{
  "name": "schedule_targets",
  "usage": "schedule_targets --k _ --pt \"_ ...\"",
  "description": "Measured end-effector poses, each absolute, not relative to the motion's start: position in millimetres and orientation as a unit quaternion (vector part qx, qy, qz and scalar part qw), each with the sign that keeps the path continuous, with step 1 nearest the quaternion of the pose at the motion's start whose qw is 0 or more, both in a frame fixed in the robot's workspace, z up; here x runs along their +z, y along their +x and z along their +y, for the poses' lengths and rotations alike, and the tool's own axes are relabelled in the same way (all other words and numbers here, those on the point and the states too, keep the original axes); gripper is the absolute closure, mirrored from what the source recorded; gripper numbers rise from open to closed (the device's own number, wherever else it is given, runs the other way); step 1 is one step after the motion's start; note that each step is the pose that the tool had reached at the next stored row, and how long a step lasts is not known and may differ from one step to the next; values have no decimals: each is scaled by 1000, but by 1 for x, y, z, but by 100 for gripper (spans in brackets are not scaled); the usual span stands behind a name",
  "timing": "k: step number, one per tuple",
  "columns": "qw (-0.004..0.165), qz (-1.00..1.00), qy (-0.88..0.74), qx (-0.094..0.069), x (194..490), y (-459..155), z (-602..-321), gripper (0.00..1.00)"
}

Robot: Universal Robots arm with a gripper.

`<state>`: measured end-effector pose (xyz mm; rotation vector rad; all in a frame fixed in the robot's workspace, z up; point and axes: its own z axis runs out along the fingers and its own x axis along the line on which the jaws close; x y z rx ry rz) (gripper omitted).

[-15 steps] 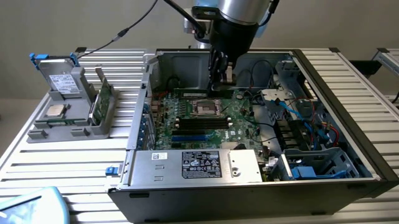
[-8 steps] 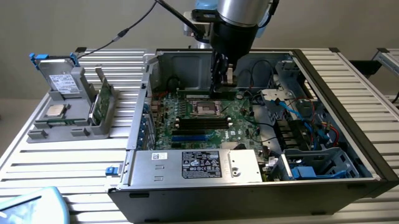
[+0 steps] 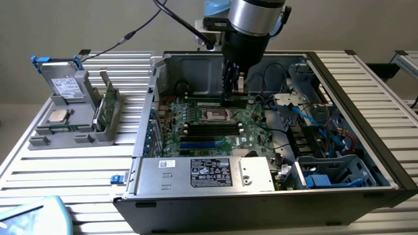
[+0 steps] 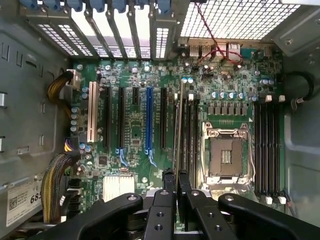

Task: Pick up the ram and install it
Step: 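Insert the ram into the slot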

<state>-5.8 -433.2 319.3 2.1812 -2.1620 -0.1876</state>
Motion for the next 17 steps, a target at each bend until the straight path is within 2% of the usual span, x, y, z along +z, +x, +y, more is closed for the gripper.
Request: schedule_targets --k 17 --pt "33 -695 716 -61 288 3 -426 86"
